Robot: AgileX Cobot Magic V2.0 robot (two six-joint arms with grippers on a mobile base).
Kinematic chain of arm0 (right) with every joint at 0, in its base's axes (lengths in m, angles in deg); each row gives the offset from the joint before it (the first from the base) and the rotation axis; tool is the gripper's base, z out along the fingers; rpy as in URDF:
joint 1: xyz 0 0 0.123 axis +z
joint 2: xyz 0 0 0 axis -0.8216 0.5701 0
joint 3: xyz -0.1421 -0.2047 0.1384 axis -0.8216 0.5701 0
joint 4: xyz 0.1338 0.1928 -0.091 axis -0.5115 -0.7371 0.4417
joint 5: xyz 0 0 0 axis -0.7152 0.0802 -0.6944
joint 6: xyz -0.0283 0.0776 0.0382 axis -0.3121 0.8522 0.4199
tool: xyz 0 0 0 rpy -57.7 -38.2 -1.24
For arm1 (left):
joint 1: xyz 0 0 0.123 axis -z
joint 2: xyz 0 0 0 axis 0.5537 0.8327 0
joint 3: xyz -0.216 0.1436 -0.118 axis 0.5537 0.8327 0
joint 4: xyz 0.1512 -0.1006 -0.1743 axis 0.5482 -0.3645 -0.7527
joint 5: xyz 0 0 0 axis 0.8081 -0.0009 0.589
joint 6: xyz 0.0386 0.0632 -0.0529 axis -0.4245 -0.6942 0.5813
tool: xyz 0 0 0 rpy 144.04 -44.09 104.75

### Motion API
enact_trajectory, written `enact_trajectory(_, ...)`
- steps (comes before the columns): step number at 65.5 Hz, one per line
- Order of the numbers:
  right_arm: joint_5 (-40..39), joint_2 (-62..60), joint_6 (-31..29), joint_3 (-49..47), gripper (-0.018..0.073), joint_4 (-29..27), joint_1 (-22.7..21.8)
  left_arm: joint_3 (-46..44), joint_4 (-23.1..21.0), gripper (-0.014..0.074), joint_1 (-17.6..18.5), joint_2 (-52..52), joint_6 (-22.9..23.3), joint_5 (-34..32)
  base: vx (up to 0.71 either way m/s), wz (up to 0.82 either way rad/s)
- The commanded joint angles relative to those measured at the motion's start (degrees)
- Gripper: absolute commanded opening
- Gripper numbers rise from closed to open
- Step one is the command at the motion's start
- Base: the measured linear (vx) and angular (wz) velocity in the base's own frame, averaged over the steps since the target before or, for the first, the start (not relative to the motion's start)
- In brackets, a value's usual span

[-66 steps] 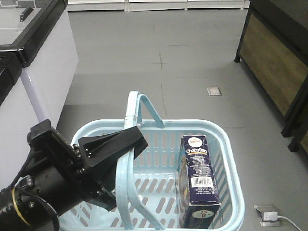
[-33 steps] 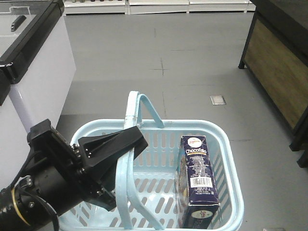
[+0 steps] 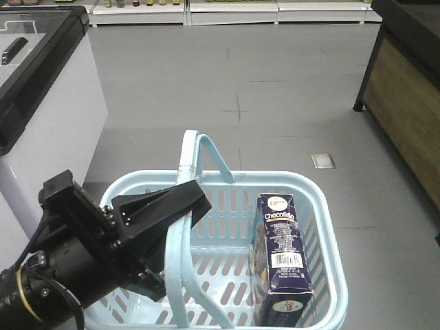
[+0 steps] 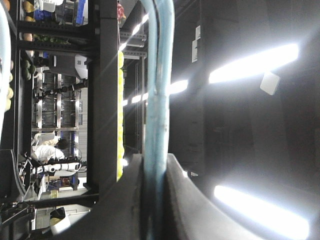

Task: Left arm holds basket, right arm returns cookies
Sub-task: 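Drive forward toward the drink shelves holding the basket in the left gripper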

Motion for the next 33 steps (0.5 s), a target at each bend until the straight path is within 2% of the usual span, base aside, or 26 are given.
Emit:
enact_trajectory(1,-4.15,-0.77,-0.38,1.0,-0.0006,0.06,-0.21,-1.57,-2.36,0.0,0.46,-1.83,-0.06,-6.97,0.37,0.04)
enact_trajectory(33,-4.15,-0.77,-0.38,1.0,-0.0006,0.06,-0.21,-1.57,-2.36,0.0,0.46,-1.83,-0.06,-6.97,0.41,0.06)
